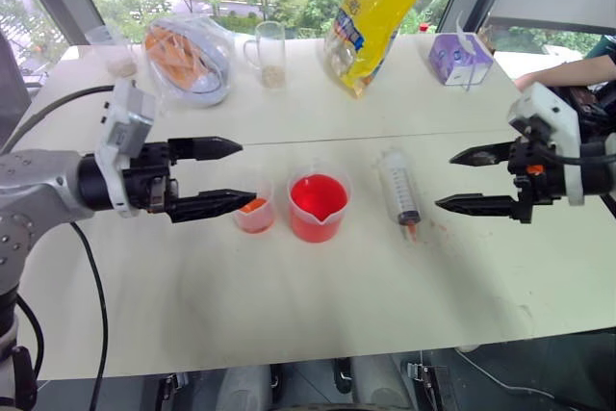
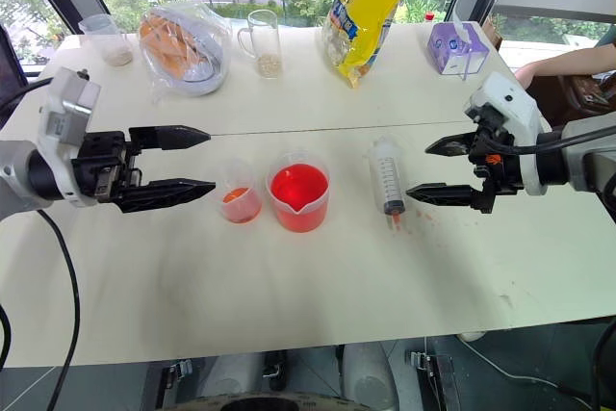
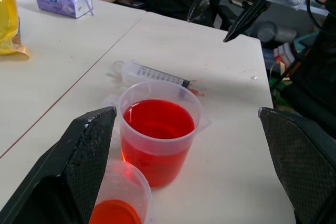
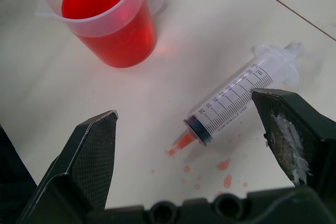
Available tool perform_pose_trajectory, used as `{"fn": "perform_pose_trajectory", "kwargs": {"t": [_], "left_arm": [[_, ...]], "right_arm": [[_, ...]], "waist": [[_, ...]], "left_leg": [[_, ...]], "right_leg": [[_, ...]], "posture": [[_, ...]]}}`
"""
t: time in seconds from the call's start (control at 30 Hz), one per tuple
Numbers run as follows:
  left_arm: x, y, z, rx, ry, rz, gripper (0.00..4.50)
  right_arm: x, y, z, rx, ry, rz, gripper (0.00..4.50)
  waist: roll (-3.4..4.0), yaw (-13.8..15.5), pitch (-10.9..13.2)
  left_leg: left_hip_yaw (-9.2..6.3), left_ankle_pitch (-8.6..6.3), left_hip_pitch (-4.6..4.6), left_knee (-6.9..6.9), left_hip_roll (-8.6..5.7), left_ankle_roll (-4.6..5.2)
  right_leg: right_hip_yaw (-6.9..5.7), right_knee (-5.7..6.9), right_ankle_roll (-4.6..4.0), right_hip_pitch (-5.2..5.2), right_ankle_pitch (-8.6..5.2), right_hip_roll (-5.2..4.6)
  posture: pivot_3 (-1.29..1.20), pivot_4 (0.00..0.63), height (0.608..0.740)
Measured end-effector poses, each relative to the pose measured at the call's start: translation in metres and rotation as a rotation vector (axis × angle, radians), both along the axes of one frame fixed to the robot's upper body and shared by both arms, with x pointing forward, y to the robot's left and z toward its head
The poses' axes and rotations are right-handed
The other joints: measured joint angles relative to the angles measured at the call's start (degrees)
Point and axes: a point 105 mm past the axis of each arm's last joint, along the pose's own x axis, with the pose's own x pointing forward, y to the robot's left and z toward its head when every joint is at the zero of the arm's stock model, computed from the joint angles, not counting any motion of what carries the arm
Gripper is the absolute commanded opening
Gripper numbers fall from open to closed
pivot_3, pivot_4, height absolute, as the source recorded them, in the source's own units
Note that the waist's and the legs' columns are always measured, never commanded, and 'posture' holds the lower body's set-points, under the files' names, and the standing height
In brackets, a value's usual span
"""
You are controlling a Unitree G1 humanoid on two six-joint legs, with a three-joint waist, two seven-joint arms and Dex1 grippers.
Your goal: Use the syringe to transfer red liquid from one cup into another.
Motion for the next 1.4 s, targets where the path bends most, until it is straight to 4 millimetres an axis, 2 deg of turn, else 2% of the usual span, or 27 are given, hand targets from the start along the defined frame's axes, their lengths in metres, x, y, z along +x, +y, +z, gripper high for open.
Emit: {"fn": "perform_pose_trajectory", "kwargs": {"t": [0.53,0.87,0.93,1.03,1.17,1.27,1.4], "left_arm": [[0.009,0.003,0.01,-0.025,-0.02,-0.002,4.5],[0.01,0.002,0.003,-0.017,-0.002,-0.023,4.5],[0.012,0.001,0.001,-0.02,-0.005,-0.023,4.5],[0.015,-0.003,0.002,-0.021,-0.01,-0.046,4.5],[0.018,-0.005,0.003,-0.023,-0.03,-0.048,4.5],[0.019,-0.01,-0.001,-0.034,-0.03,-0.061,4.5],[0.019,-0.011,-0.005,-0.033,-0.025,-0.055,4.5]], "right_arm": [[-0.003,0.004,-0.004,-0.004,0.002,-0.011,4.43],[0.01,0.006,-0.003,-0.012,-0.01,-0.087,4.43],[0.016,0.008,-0.002,0.001,-0.005,-0.109,4.43],[0.038,0.019,-0.004,0.07,0.055,-0.204,4.43],[0.056,0.022,-0.019,0.09,0.219,-0.362,4.43],[0.075,0.023,-0.033,0.099,0.29,-0.482,4.43],[0.087,0.021,-0.051,0.069,0.343,-0.577,4.43]], "waist": [[-0.01,-0.01,0.0],[-0.01,-0.01,0.0],[-0.04,-0.02,-0.02],[-0.08,-0.43,-0.05],[-0.09,-0.11,-0.05],[-0.09,0.01,-0.06],[-0.09,-0.01,-0.06]], "left_leg": [[-0.02,0.0,0.01,0.02,-0.02,0.0],[-0.01,0.01,0.05,0.05,-0.02,-0.02],[-0.01,0.01,0.05,0.05,-0.02,-0.02],[0.06,0.04,0.1,0.08,-0.02,-0.04],[0.0,0.04,0.06,0.06,-0.01,-0.05],[0.01,0.04,-0.04,0.06,-0.07,-0.03],[0.0,0.01,-0.06,0.06,-0.1,0.01]], "right_leg": [[0.01,0.07,0.09,0.01,0.05,0.01],[0.03,0.13,0.01,0.01,0.0,0.0],[0.03,0.14,0.0,0.01,0.0,0.0],[0.09,0.2,-0.07,-0.01,0.05,0.02],[0.09,0.26,0.06,-0.05,0.13,0.05],[0.09,0.22,0.11,-0.08,0.16,0.02],[0.1,0.22,0.13,-0.08,0.18,-0.01]], "posture": [[0.0,0.15,0.74],[0.0,0.15,0.74],[0.0,0.15,0.74],[0.0,0.15,0.74],[0.0,0.15,0.74],[0.0,0.15,0.74],[0.0,0.15,0.74]]}}
